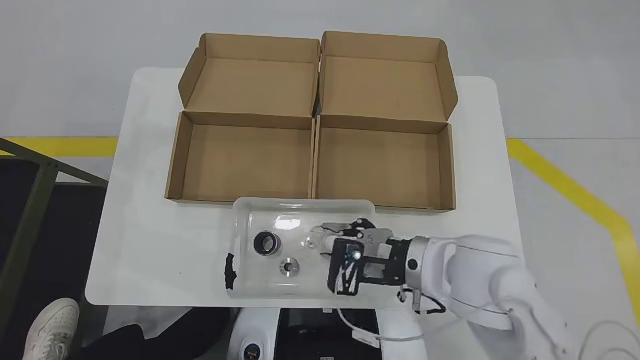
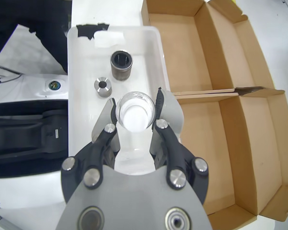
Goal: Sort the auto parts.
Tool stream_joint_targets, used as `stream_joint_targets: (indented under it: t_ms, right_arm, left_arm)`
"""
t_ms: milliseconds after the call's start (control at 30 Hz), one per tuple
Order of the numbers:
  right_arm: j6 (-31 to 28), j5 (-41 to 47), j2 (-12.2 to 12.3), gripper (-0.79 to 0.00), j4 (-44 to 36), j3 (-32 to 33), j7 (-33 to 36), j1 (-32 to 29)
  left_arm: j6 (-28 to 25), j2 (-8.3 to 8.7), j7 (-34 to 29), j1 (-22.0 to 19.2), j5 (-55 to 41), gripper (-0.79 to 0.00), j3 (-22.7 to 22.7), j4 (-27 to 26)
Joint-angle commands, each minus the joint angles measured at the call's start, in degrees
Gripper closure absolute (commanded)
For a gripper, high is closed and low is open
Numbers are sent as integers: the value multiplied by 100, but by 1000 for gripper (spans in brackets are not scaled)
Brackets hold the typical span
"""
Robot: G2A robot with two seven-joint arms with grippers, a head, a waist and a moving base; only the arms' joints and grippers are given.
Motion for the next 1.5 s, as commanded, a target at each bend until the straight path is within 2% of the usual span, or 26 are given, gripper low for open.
stream_joint_targets:
  t_ms: [0,333,567,900,1033,1233,1467]
  right_arm:
    - [24,188,-4,0,158,64,-453,37]
    - [-4,1004,-24,0,750,361,-2298,290]
    - [252,921,-44,0,637,464,-3156,314]
    - [242,1251,-78,0,795,529,-4221,364]
    - [201,1355,-78,0,833,577,-4381,366]
    - [460,1091,-79,0,679,578,-4334,272]
    - [834,629,-78,0,629,495,-4019,179]
  left_arm:
    - [0,0,0,0,0,-785,0,0]
    - [0,0,0,0,0,-785,0,0]
    - [0,0,0,0,0,-785,0,0]
    - [0,0,0,0,0,-785,0,0]
    - [0,0,0,0,0,-785,0,0]
    - [0,0,0,0,0,-785,0,0]
    - [0,0,0,0,0,-785,0,0]
